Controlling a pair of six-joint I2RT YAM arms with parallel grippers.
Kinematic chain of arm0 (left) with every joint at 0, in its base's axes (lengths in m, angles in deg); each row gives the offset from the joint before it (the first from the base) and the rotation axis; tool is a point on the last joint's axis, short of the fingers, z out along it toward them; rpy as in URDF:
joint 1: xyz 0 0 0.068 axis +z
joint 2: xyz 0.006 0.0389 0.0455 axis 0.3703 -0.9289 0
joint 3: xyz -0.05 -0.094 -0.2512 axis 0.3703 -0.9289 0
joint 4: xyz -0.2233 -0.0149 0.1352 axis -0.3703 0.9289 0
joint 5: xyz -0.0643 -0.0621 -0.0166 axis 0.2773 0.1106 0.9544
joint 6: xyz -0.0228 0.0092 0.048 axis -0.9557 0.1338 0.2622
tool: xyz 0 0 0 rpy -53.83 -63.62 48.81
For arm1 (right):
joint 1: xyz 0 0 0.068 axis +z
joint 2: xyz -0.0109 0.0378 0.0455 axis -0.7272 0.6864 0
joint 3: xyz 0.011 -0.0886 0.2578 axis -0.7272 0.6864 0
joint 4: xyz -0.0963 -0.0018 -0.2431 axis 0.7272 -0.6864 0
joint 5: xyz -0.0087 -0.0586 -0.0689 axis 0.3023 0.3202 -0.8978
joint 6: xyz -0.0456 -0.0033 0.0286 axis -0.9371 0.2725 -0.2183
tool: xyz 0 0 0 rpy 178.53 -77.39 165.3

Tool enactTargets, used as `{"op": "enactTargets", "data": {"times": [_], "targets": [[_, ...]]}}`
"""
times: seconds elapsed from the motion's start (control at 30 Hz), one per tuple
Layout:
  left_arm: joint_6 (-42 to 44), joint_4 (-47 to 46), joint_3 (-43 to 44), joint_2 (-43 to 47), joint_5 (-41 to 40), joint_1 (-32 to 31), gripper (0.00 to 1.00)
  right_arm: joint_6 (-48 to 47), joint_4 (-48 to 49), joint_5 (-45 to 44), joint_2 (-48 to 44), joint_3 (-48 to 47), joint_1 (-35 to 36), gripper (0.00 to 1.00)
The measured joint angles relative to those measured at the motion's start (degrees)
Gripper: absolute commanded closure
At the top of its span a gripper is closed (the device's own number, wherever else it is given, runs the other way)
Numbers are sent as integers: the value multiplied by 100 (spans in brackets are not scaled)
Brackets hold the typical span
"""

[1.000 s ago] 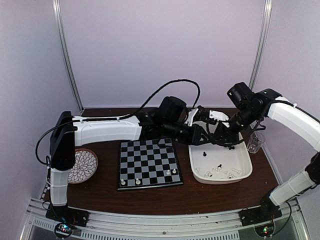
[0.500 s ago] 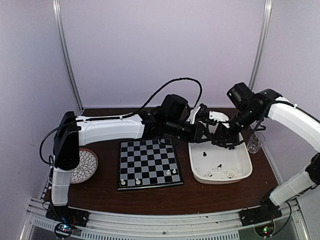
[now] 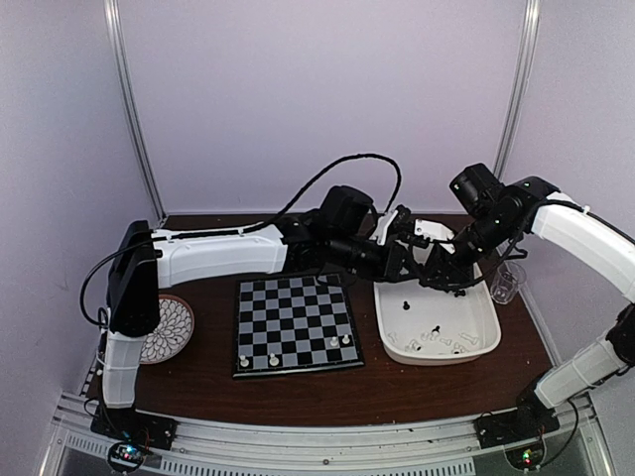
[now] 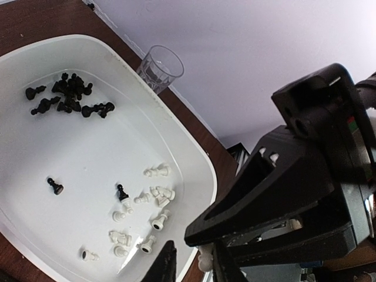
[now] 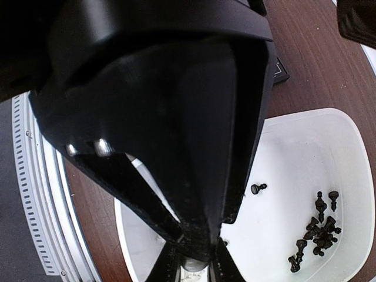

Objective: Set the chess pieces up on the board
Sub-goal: Pass from the right arm to the left

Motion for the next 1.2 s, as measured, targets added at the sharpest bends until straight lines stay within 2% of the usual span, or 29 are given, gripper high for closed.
{"op": "enactTargets", "data": {"times": [0.1,0.23,0.37,0.57,0.73,1.2], "targets": [[2,-9,0,0,15,0,79,24,2,-4,0,0,4,95],[11,-22,-2,0,35,2,72,72,-2,-4,0,0,7,96],[17,-90,-70,4,33,20,70,107,7,-9,0,0,11,96],[13,-378,-313,79,33,20,75,116,37,-9,2,37,26,95],[-7,-551,-450,127,17,22,69,116,59,-4,2,39,26,95],[-72,-789,-713,210,13,46,64,140,118,0,2,94,44,95]]}}
